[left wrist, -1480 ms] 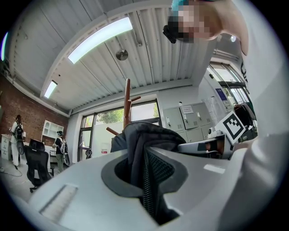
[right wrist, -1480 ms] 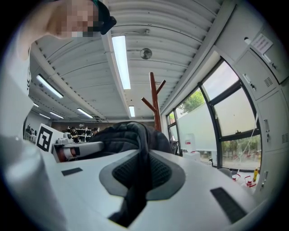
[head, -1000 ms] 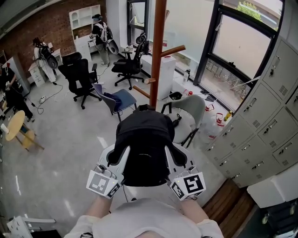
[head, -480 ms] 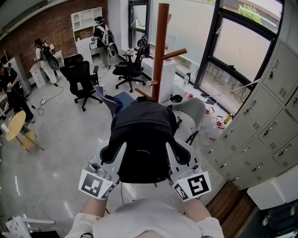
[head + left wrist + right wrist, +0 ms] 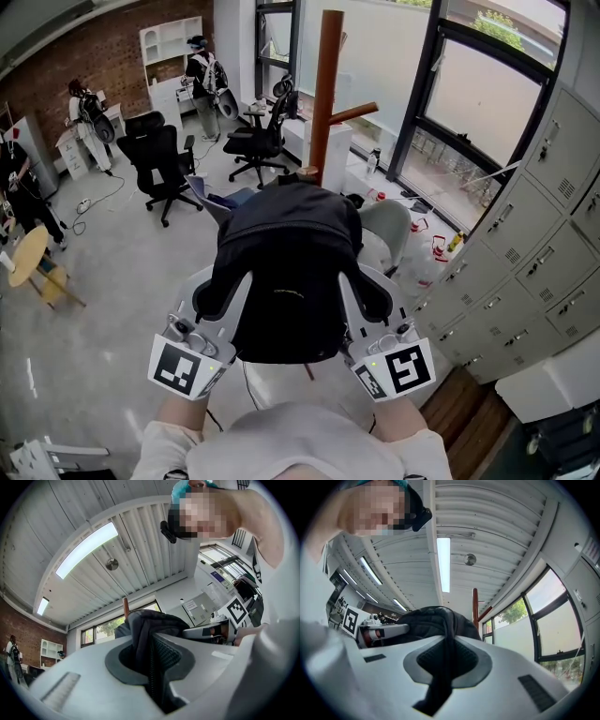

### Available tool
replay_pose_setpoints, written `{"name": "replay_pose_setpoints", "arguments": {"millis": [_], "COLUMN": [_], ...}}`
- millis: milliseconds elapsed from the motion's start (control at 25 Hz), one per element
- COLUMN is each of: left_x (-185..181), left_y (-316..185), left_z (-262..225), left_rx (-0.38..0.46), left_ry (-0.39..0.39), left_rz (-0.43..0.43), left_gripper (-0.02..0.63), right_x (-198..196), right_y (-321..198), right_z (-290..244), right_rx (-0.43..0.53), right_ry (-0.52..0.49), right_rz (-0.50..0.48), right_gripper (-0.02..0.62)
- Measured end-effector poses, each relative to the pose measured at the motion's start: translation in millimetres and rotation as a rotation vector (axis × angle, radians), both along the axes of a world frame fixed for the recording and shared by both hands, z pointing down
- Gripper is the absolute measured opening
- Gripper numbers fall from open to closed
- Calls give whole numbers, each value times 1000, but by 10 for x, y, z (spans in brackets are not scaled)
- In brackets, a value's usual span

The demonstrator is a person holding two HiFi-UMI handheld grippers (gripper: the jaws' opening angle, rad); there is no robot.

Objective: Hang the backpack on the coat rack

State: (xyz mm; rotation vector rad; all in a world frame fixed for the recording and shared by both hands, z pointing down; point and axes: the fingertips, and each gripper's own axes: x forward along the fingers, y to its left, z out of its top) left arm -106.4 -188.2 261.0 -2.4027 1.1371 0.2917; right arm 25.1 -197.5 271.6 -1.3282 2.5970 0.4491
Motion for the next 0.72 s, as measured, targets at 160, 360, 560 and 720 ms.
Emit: {"name": "replay_pose_setpoints", "arguments": {"millis": [160, 360, 560, 720], "left_x": [-7, 35, 24, 100], "left_y": [-33, -165, -301, -406], "left_z": [-128, -162, -173, -150], "left_rx": [22, 10, 5, 16], "left_ry": [-7, -29, -33, -14], "left_rz": [11, 10, 16, 37], "left_gripper": [40, 40, 40, 40], "right_x": [-7, 33, 22, 91], "right_y": [-31, -116, -215, -319], "right_z": [-161, -277, -278, -164], "right_rx": [34, 67, 65, 36], "right_ry": [8, 12, 14, 21], "right_rz": [13, 31, 52, 70], "right_gripper": [40, 40, 40, 40]}}
